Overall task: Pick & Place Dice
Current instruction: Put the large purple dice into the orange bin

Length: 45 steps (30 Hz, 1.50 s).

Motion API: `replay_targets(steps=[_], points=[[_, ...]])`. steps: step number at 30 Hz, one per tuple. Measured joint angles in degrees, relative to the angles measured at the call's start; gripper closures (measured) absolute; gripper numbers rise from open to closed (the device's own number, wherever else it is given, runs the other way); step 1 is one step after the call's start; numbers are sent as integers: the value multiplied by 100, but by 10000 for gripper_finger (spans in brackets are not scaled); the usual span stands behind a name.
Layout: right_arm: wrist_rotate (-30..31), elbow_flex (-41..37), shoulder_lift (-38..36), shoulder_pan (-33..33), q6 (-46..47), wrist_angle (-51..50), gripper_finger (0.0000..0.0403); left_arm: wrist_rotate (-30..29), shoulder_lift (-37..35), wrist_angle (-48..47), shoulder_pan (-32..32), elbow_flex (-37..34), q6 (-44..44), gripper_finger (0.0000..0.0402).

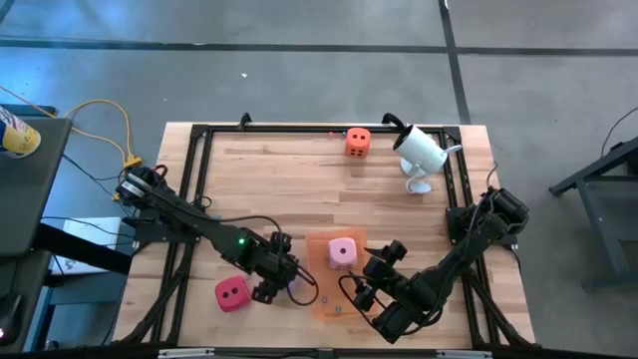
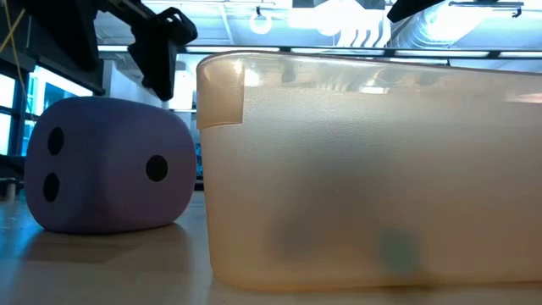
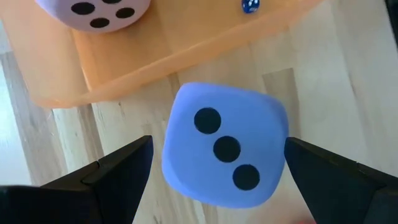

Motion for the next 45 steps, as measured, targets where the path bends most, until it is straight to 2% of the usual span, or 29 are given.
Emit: replay_targets(steps=[7,11,14,18,22,45], points=[[-2,0,0,-2,0,4,76,60,36,17,-20,0,14,48],[-2,0,0,-2,0,4,76,396,36,104,-113,0,108,48],[-2,0,0,-2,0,5,76,418,37,167,-220,0,121,48],[-2,0,0,-2,0,6,76,185,38,173,-354,0,304,48],[-3,0,0,-2,0,6,76,-375,39,168,-402,0,280,48],[-202,0,0,-175,-22,-15,76,-558,305,65,-298,-4,471,48]])
